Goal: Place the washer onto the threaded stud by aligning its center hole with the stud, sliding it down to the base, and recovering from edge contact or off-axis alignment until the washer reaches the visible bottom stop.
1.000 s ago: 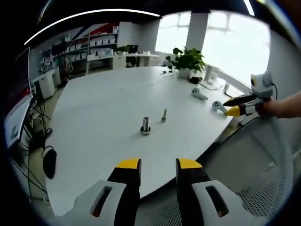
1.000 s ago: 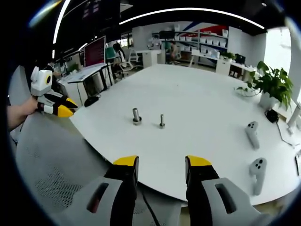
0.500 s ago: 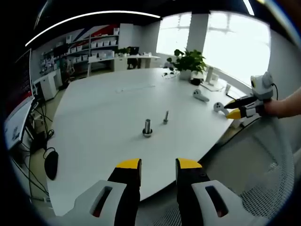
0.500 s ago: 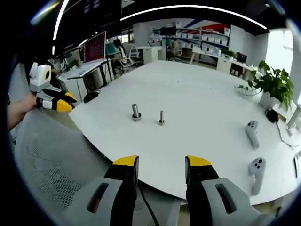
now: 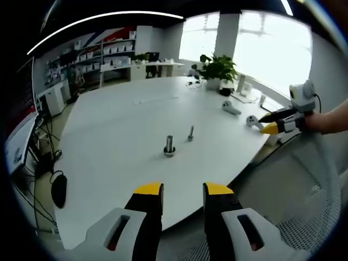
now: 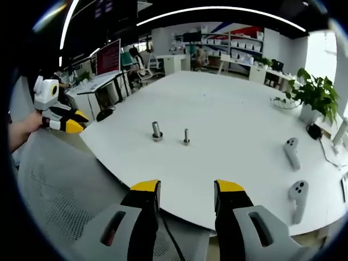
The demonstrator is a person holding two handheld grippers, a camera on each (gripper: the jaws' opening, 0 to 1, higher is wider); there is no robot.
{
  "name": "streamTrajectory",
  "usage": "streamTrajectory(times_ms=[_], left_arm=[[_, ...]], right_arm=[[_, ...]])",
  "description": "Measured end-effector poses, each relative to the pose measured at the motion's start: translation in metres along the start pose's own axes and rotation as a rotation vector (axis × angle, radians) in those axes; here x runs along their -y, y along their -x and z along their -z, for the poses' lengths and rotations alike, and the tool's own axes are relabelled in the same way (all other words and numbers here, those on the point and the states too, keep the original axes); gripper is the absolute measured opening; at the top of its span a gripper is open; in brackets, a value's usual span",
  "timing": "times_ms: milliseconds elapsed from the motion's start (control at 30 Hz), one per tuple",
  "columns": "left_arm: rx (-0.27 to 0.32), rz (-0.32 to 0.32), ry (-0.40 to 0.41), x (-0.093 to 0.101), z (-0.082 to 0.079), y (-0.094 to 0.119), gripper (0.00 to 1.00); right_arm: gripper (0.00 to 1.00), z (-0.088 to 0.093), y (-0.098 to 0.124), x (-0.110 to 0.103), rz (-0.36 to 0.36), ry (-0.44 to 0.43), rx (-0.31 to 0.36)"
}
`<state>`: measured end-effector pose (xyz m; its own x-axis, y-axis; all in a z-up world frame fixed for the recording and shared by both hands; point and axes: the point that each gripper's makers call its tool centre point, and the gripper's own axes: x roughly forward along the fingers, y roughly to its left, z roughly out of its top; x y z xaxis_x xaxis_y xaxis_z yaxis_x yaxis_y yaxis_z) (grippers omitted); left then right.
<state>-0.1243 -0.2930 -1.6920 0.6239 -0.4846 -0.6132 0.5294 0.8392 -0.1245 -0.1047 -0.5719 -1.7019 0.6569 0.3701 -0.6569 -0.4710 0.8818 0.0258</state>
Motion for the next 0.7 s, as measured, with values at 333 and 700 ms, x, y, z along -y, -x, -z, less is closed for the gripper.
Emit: streamTrajectory(times_ms=[333,700], left_arm=[[0.013,-0.015,0.011,-0.004,-0.002,0.001,0.27],[-0.006,-0.013,0.009,-0.003,-0.001,-0.002,0.27]], right_arm=[[0.41,-0.002,0.000,-0.003,0.002,0.004,-0.004],[0.41,-0.010,0.003,0.003,0.007,-0.025,0.051]])
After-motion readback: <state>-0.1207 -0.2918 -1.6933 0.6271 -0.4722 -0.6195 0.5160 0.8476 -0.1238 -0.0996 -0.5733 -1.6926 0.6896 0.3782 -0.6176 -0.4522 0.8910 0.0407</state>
